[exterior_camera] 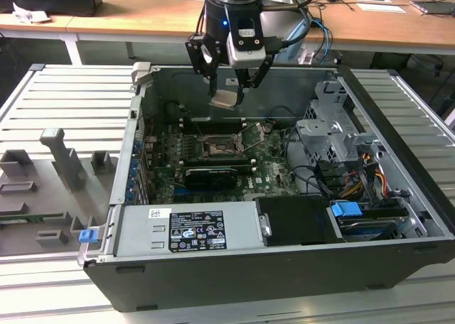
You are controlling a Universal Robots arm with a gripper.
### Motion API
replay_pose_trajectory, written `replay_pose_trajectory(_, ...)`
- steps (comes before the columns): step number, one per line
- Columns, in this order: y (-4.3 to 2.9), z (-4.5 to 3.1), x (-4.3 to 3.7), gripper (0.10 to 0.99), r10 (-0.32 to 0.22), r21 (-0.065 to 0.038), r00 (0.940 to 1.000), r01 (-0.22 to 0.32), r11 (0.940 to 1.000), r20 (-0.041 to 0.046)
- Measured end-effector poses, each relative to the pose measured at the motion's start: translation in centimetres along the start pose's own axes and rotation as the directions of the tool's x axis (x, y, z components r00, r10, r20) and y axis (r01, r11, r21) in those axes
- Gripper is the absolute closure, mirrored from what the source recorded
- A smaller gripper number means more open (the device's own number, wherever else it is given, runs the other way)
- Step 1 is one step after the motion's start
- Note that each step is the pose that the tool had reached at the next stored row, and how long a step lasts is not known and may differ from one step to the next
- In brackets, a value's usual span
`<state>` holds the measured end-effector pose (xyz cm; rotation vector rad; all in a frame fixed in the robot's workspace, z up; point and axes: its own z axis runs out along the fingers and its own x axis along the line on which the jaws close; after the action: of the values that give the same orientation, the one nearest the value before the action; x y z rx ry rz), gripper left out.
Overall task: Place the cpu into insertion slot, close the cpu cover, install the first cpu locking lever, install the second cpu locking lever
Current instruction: 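Place the cpu into insertion slot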
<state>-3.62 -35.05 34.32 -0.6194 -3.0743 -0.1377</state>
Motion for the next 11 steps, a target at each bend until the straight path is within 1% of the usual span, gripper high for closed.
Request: replay_pose_trajectory(11, -0.02, 0.2, 0.0, 0.557, 0.029, -0.001, 0.9996, -0.029, 0.9996, 0.0025)
